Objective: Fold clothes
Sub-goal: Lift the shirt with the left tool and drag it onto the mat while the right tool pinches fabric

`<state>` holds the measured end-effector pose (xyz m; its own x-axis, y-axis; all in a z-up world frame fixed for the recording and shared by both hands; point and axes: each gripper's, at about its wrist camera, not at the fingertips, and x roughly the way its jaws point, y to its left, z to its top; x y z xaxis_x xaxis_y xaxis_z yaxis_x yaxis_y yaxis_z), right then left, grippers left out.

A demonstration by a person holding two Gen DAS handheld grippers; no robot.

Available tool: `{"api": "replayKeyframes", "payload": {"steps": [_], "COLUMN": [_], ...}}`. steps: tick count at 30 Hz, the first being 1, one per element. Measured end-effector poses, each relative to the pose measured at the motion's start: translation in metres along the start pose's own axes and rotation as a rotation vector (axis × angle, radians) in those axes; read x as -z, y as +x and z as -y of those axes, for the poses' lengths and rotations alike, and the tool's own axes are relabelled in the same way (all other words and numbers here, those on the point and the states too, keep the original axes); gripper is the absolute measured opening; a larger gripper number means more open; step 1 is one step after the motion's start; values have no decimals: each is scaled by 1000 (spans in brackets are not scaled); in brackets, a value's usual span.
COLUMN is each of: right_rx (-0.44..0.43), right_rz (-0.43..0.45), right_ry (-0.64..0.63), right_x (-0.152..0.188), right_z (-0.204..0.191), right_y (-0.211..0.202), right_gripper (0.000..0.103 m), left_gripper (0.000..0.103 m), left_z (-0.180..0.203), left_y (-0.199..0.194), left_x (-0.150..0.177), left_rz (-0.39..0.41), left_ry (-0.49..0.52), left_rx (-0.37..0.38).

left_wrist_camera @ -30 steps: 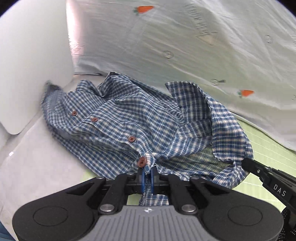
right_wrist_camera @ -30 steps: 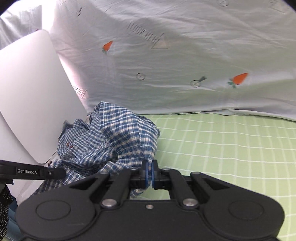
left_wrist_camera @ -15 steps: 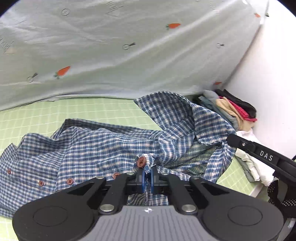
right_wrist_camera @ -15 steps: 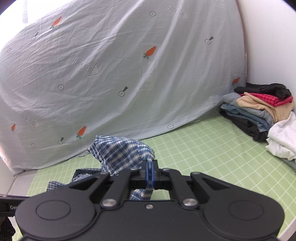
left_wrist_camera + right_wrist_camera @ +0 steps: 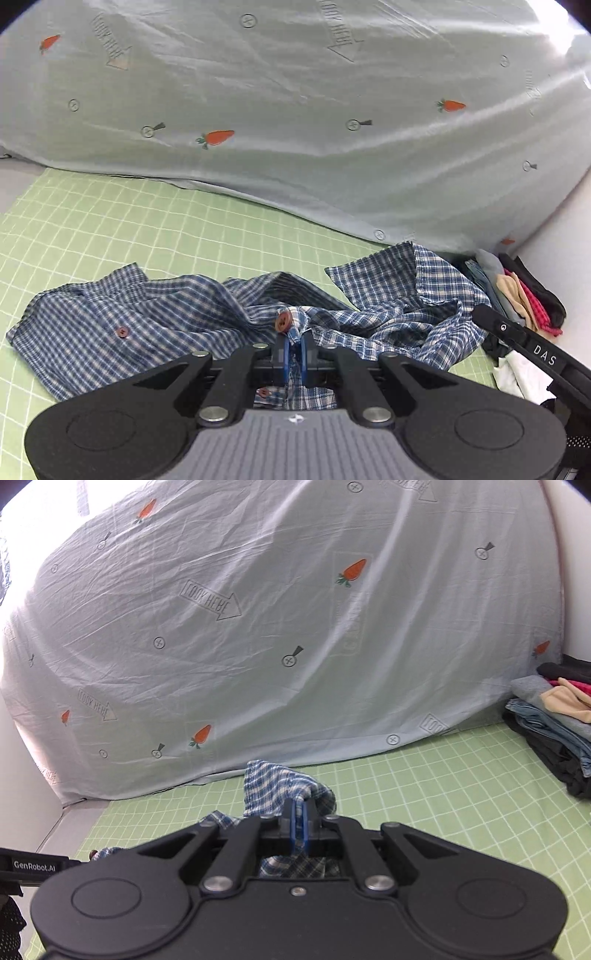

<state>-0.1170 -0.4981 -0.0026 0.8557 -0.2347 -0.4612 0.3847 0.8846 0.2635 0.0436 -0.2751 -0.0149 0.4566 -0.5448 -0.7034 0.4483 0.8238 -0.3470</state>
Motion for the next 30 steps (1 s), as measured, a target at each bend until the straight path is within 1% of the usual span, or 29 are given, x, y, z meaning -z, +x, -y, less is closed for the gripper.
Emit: {"api": "replayKeyframes", "payload": {"steps": [2, 4, 9, 12, 15, 18, 21, 23, 25, 26, 27, 28, 29, 30], "right_rx": [-43, -68, -78, -68, -61, -62, -60, -54, -52, -49, -41, -33, -20, -1], "right_rz": [-37, -77, -192, -262, -330, -384, -428, -457, -461, -455, -437, -419, -398, -372], "right_ry": [-33, -62, -113, -112, -113, -122, -135, -145, -151, -154, -158, -161, -164, -166], "right_x": [1, 4, 15, 25, 36, 45, 53, 58, 59, 58, 55, 53, 50, 48], "right_z": [-20, -37, -67, -71, -75, -79, -80, -79, -76, -75, -73, -71, -68, -63], "right_y": [29, 55, 108, 137, 164, 187, 204, 211, 209, 206, 200, 195, 188, 181], "right_gripper": [4, 4, 4, 4, 5, 5, 6, 7, 11, 14, 25, 37, 60, 76], "left_gripper": [7, 7, 7, 7, 7, 7, 7, 11, 16, 17, 20, 27, 37, 42], "left_z": [-18, -31, -60, -76, -92, -107, -121, -125, -129, -127, -126, -125, -124, -124], "left_y": [7, 19, 47, 67, 82, 95, 110, 114, 117, 112, 107, 103, 97, 89], "left_x": [-8, -15, -20, -18, -17, -16, -13, -11, -9, -10, -11, -12, -13, -13], "left_rz": [-11, -36, -122, -166, -193, -215, -242, -248, -248, -233, -217, -202, -184, -162], "left_ry": [-21, -39, -93, -115, -153, -209, -291, -328, -358, -349, -340, -331, -324, -326], "left_rx": [-47, -92, -142, -168, -186, -198, -199, -206, -216, -227, -239, -251, -263, -277]}}
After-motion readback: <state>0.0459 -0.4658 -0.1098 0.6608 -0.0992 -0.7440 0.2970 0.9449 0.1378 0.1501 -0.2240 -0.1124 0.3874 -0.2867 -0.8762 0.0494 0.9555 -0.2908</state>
